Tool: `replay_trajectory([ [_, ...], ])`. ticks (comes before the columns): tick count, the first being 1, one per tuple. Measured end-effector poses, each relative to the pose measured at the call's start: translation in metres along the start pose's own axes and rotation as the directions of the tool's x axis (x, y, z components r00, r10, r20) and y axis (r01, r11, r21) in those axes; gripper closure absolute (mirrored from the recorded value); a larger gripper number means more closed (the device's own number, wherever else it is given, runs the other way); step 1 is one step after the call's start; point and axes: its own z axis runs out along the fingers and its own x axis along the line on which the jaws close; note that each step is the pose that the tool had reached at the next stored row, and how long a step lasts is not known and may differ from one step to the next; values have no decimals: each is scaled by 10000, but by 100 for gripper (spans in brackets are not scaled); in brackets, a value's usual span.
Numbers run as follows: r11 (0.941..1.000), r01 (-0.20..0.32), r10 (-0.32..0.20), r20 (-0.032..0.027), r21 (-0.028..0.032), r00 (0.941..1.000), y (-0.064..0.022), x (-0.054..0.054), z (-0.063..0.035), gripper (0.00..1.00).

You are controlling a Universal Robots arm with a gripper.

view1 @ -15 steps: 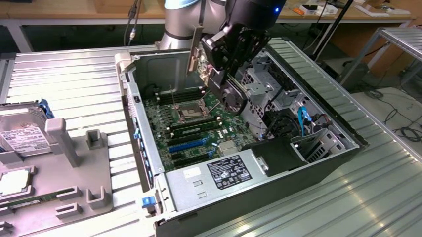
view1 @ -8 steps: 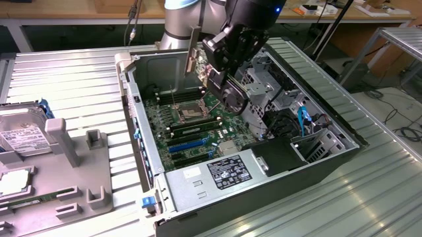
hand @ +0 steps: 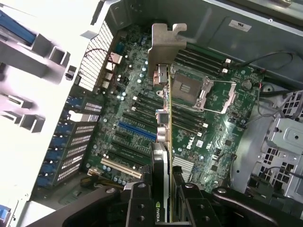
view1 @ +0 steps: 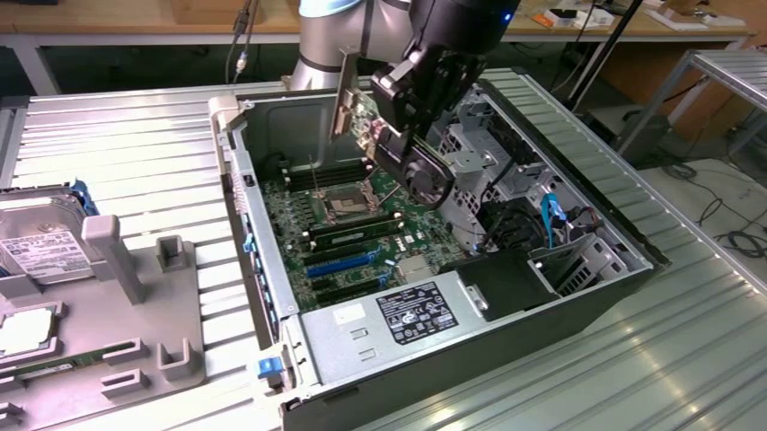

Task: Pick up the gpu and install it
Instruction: 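Insert the gpu into the slot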

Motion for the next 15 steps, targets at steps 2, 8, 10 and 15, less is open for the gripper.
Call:
replay_trajectory([
  [2, 9999, 122, -122, -11, 3, 9999, 0, 0, 0, 73],
  [8, 9983, 580, -580, -53, 16, 9983, 0, 0, 0, 73],
  [10, 9969, 791, -791, -73, 21, 9968, 0, 0, 0, 73],
  [15, 9930, 1182, -1181, -109, 29, 9929, 0, -1, 0, 73],
])
